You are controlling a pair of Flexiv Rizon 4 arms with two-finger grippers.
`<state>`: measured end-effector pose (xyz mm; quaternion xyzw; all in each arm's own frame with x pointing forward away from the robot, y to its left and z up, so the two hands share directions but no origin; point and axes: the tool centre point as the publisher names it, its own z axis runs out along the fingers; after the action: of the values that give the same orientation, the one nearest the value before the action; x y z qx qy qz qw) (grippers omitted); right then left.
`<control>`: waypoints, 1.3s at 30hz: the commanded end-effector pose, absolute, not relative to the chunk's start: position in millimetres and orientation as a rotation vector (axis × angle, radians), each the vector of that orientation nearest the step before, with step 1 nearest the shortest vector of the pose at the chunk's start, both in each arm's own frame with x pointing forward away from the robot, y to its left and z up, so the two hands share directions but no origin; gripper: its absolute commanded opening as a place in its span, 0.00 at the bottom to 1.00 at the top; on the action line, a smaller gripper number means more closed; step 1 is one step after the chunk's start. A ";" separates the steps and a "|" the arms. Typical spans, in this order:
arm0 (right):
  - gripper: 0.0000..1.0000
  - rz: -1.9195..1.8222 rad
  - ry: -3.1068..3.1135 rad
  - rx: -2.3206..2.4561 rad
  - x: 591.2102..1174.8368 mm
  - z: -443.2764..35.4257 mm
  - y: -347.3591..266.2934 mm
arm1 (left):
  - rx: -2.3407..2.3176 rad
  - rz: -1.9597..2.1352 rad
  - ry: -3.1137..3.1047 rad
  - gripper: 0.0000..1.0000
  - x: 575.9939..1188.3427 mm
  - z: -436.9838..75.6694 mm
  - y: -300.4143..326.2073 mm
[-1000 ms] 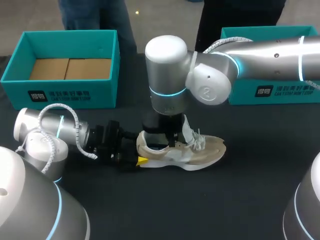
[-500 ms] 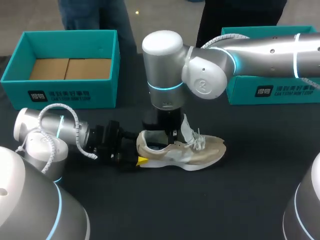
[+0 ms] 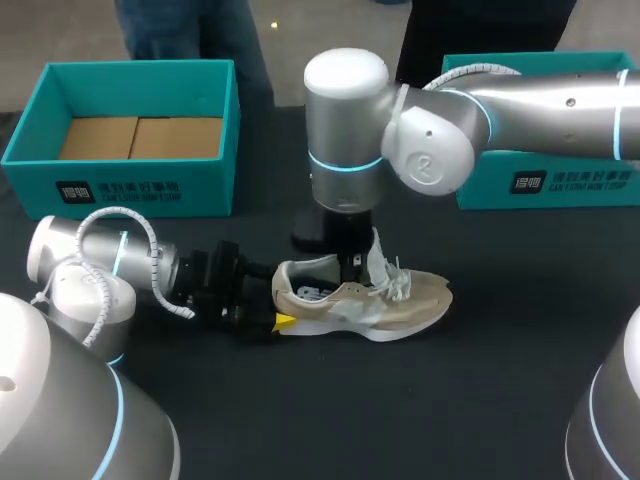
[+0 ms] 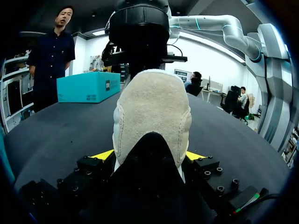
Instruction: Take the shoe out of the shoebox, open the shoe tongue, remove and reinsert the insole, then place the shoe into the shoebox
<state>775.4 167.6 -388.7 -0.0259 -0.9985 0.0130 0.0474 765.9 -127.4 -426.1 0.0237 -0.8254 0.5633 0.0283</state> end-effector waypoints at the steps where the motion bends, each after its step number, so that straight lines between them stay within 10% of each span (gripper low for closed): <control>1: 0.00 0.014 -3.072 -0.072 768.7 -375.2 159.7 | 0.074 1.734 -2.550 0.00 765.6 -429.1 -126.4; 39: 0.00 -0.348 -3.066 0.023 779.2 -330.2 182.6 | 0.074 1.734 -2.550 0.00 765.6 -429.1 -126.4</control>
<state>774.7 177.2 -333.6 0.0044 -0.9939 -0.1088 0.0186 766.0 -126.9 -426.4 0.0239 -0.8255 0.5632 0.0281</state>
